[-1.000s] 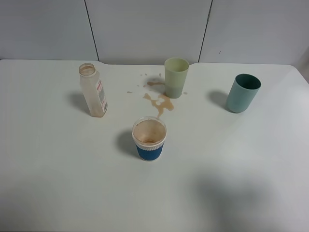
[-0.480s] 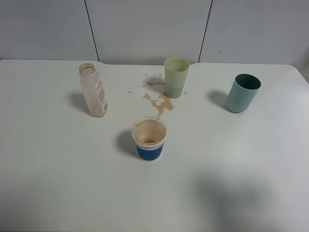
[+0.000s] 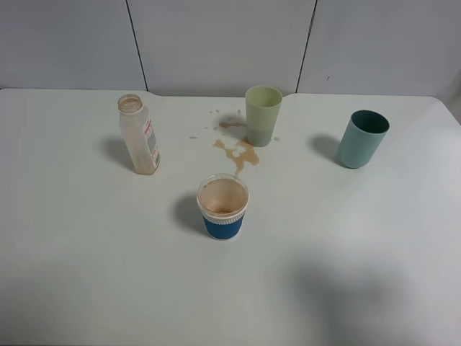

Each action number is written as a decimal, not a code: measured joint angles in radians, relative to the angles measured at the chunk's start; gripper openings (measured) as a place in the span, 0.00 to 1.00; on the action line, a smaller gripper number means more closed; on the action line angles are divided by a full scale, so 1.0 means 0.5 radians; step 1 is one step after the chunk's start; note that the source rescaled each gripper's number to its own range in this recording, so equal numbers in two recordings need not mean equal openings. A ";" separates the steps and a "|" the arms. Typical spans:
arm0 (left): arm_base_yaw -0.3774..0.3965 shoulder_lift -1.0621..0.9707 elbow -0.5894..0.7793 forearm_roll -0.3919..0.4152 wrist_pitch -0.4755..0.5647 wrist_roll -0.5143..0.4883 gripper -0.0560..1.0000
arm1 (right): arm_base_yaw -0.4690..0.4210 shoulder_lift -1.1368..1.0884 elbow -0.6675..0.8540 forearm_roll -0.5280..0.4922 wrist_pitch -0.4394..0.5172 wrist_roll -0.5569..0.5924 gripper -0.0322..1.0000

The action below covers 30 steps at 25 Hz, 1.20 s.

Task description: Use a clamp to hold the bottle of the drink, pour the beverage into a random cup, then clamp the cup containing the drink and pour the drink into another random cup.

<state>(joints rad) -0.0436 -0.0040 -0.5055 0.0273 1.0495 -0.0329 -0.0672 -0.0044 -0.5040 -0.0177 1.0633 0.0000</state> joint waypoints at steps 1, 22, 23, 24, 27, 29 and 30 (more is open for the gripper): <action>0.000 0.000 0.000 0.000 0.000 0.000 1.00 | 0.000 0.000 0.000 0.000 0.000 0.000 0.95; 0.000 0.000 0.000 0.000 0.000 0.000 1.00 | 0.000 0.000 0.000 0.000 0.000 0.000 0.95; 0.000 0.000 0.000 0.000 0.000 0.000 1.00 | 0.000 0.000 0.000 0.000 0.000 0.000 0.95; 0.000 0.000 0.000 0.000 0.000 0.000 1.00 | 0.000 0.000 0.000 0.000 0.000 0.000 0.95; 0.000 0.000 0.000 0.000 0.000 0.000 1.00 | 0.000 0.000 0.000 0.000 0.000 0.000 0.95; 0.000 0.000 0.000 0.000 0.000 0.000 1.00 | 0.000 0.000 0.000 0.000 0.000 0.000 0.95; 0.000 0.000 0.000 0.000 0.000 0.000 1.00 | 0.000 0.000 0.000 0.000 0.000 0.000 0.95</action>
<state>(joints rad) -0.0436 -0.0040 -0.5055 0.0273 1.0495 -0.0329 -0.0672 -0.0044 -0.5040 -0.0177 1.0633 0.0000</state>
